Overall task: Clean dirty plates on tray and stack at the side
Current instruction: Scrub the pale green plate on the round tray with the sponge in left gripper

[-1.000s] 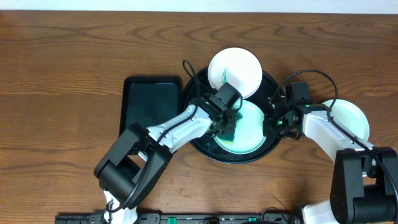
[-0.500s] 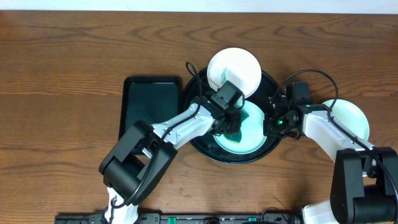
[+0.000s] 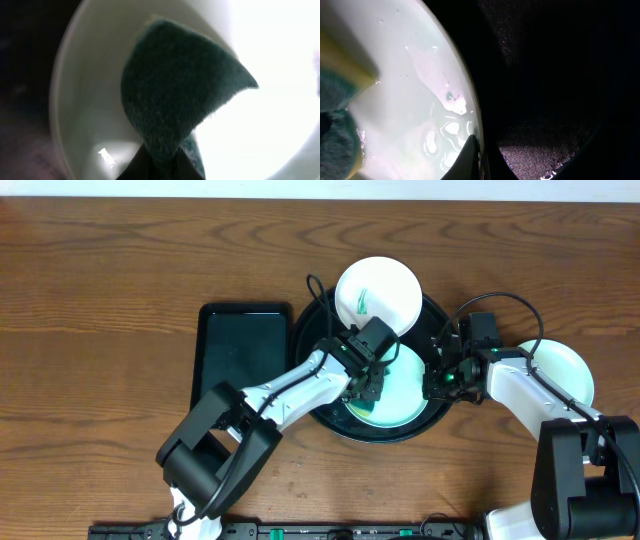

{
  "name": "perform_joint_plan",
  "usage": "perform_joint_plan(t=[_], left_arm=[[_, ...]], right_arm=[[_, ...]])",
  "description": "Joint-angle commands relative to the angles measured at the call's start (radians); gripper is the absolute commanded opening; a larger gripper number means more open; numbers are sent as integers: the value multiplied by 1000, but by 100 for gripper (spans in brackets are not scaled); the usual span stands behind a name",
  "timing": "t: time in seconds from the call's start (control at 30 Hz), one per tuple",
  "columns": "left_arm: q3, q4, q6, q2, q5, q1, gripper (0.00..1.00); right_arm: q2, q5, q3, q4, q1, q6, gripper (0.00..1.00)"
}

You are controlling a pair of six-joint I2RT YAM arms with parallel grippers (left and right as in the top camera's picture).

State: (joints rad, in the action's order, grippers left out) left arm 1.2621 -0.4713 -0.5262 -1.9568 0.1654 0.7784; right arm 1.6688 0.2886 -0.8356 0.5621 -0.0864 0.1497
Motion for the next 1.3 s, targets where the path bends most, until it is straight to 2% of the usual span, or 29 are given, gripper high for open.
perform_joint_plan(t=[0.0,0.1,0.3,0.43,0.6,0.83,1.03,1.27], left_arm=[[-14,100,-60,-53,208,-11,7],[-14,212,-100,-70,356,-2,7],[-14,253,-95,-70,349,12,8],[-14,194,-38,-70,110,4,8],[-8,-5,-17,-70,-209,-13,7],[2,-201,-33,-69,-456,-13,7],[69,-311,-71,-54,-459,-13,7],[108,-362,-68,135,-284,-47,7]], right_arm=[[38,-74,31,19,-7,-16,1],[38,-74,31,20,-7,-16,1],[38,-74,31,20,-7,-16,1],[38,-74,31,20,-7,-16,1],[38,-74,31,21,-7,-16,1],[38,-74,31,14,-7,-16,1],[38,-74,31,13,-7,-16,1],[38,-75,31,14,-7,-16,1]])
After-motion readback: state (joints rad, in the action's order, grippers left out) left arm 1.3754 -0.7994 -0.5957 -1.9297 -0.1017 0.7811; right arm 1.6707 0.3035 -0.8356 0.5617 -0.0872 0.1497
